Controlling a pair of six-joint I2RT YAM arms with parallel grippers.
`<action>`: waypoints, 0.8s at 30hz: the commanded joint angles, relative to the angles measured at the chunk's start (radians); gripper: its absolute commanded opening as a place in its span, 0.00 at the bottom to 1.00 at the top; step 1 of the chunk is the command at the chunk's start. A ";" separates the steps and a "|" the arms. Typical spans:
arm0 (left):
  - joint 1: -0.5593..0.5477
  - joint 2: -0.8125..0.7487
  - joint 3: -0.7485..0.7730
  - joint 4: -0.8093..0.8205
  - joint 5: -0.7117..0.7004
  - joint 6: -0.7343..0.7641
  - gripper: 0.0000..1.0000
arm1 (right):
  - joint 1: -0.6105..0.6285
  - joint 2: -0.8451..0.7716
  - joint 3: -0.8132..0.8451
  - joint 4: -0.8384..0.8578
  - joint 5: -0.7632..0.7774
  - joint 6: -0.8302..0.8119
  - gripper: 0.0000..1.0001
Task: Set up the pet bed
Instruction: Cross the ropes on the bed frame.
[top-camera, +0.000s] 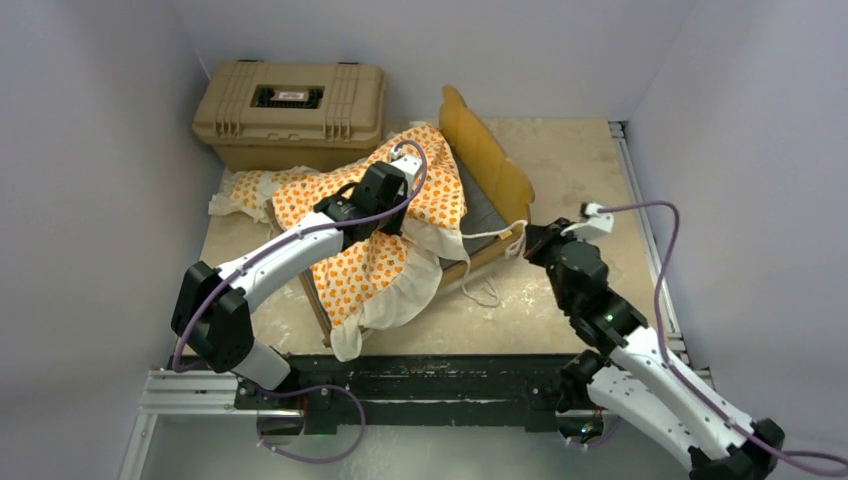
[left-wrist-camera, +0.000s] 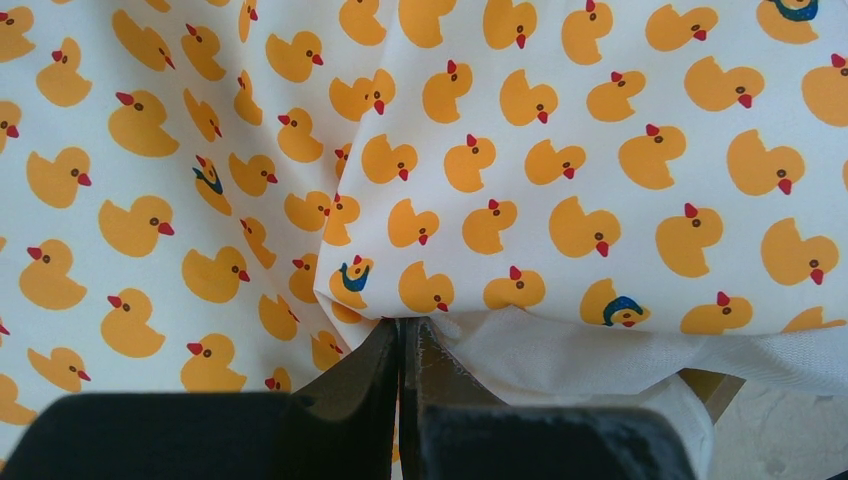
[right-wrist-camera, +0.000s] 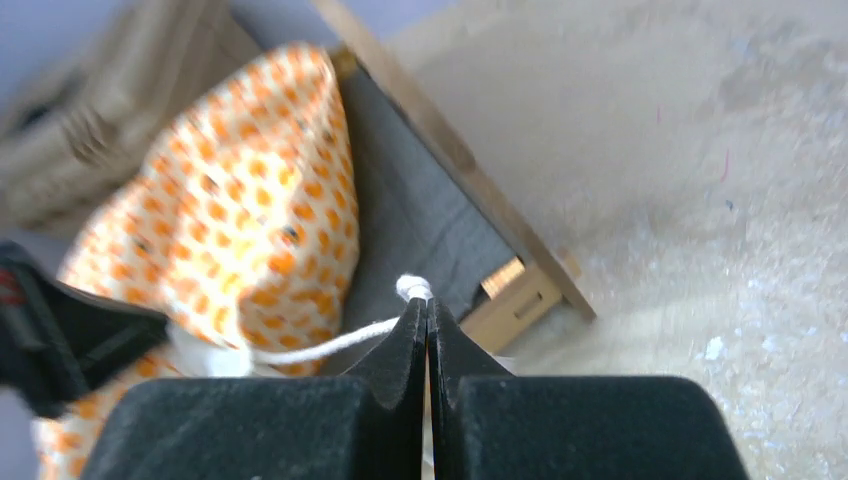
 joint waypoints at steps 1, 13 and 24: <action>0.008 -0.046 -0.011 0.003 -0.019 0.015 0.00 | -0.001 -0.112 0.070 -0.042 0.147 -0.032 0.00; 0.008 -0.071 -0.038 0.038 0.017 0.041 0.00 | -0.001 0.040 0.158 0.051 -0.080 -0.282 0.00; 0.009 -0.212 -0.086 0.152 0.155 0.095 0.37 | -0.002 0.109 0.192 0.098 -0.188 -0.342 0.00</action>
